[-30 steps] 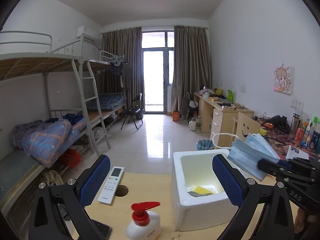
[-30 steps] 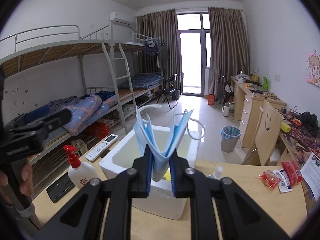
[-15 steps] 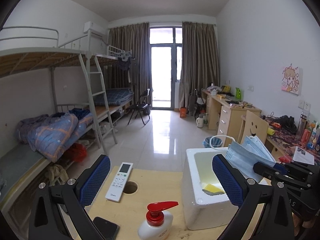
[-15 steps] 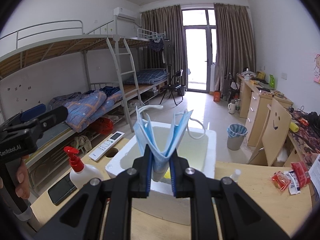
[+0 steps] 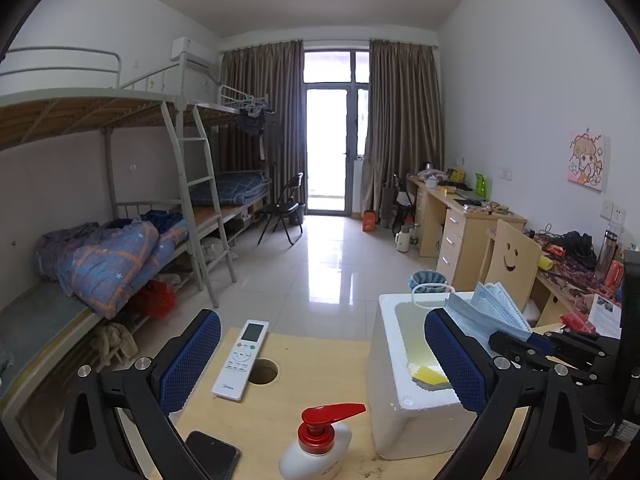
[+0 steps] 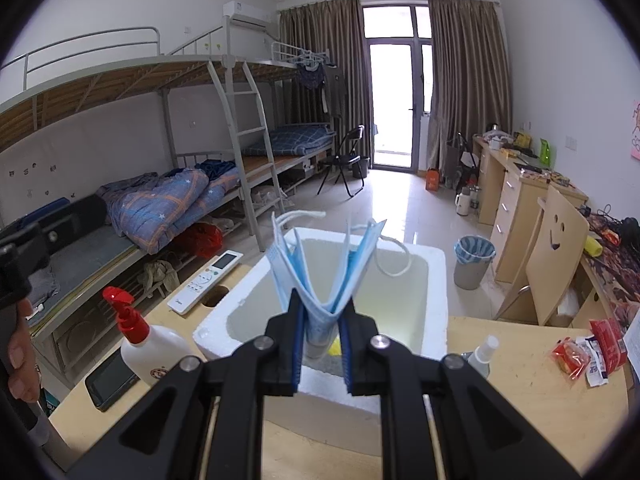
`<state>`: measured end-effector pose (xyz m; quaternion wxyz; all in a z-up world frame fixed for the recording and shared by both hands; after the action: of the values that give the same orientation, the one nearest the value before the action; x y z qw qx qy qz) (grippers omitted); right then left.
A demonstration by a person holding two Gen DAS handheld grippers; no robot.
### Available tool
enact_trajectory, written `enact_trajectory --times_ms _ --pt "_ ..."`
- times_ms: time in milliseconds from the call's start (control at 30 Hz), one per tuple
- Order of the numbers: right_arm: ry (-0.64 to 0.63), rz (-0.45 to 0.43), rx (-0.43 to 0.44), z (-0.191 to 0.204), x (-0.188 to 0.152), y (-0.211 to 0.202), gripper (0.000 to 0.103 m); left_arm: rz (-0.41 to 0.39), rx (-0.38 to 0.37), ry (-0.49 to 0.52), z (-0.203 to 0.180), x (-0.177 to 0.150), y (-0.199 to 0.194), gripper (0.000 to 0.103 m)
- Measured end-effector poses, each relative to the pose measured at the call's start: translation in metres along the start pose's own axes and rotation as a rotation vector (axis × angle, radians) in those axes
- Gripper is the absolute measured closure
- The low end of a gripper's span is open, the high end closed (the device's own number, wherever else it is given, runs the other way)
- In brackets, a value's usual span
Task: Organize soft objects
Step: 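Lower the blue mask into the box and open the right tool, then move both tools back from the box toward the table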
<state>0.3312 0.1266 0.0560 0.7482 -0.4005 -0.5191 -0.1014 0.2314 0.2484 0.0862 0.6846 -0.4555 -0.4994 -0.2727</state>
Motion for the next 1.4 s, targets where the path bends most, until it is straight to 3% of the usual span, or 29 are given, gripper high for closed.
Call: enact_trajectory --times_ms 300,567,667,800,967,1067,1400 --pt "-0.001 0.023 -0.019 0.007 0.000 0.009 0.083 -0.001 -0.005 -0.003 0.002 0.000 -0.001 0.001" --pt "0.018 0.056 -0.034 0.009 -0.003 0.022 0.045 0.000 -0.013 -0.007 0.001 0.000 -0.003 0.001" --pt "0.026 0.059 -0.036 0.010 -0.003 0.021 0.036 -0.002 -0.015 -0.003 -0.003 0.002 -0.004 0.001" --pt "0.027 0.051 -0.040 0.009 -0.003 0.017 0.032 -0.002 -0.019 -0.005 -0.005 0.004 -0.004 0.001" --pt "0.018 0.033 -0.056 0.010 -0.003 0.009 0.013 -0.008 -0.024 -0.006 -0.007 0.006 -0.006 0.001" --pt "0.019 0.023 -0.065 0.009 -0.002 0.004 0.006 -0.011 -0.025 -0.003 -0.007 0.006 -0.007 0.001" --pt "0.015 -0.028 -0.059 0.011 0.002 -0.026 0.001 -0.026 -0.049 0.006 -0.016 0.007 -0.015 0.001"
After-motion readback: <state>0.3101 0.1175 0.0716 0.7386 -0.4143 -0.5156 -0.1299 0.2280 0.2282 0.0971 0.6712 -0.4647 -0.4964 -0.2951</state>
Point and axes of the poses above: each gripper's, at about its wrist camera, not at the fingertips, and y roughly the way its jaws point, z to its left, x to its top, the point moved 8 cm from there along y, roughly the way its jaws point, and after that the axes turned 6 degrees about y, right-handed, at the moved point
